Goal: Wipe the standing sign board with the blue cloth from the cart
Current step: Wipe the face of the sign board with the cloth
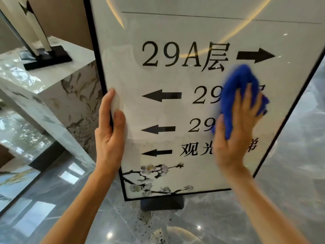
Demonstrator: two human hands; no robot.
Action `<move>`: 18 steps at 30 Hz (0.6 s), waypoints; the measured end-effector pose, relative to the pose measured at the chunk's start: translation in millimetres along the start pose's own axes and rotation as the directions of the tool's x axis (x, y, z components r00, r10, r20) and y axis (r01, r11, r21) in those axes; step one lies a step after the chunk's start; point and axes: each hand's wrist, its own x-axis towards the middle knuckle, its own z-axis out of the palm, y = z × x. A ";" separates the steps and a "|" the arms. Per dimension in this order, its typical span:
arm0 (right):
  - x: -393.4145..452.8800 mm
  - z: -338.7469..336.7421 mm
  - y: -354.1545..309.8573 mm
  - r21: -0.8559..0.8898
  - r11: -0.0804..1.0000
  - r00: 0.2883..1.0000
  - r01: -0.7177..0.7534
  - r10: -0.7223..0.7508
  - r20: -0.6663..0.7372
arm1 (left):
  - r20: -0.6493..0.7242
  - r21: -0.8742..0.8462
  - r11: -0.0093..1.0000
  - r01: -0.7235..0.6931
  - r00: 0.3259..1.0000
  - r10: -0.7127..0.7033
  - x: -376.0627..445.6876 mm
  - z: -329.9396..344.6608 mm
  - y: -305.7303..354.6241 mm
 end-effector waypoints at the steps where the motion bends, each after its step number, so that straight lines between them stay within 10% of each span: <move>1: -6.8 12.9 -14.4 -0.010 0.999 0.999 0.034 -0.034 0.001 | 0.005 -0.003 1.000 -0.006 1.000 0.006 -0.7 -0.5 1.1; 9: -113.9 60.5 -62.0 -0.037 0.839 0.783 0.542 -0.489 0.385 | 0.056 -0.079 0.995 0.064 0.997 -0.059 -1.4 -6.2 2.4; 18: -105.5 8.1 10.0 -0.017 0.701 0.618 0.713 -0.616 0.489 | 0.071 -0.104 0.992 0.068 0.996 -0.061 -2.5 -9.2 0.6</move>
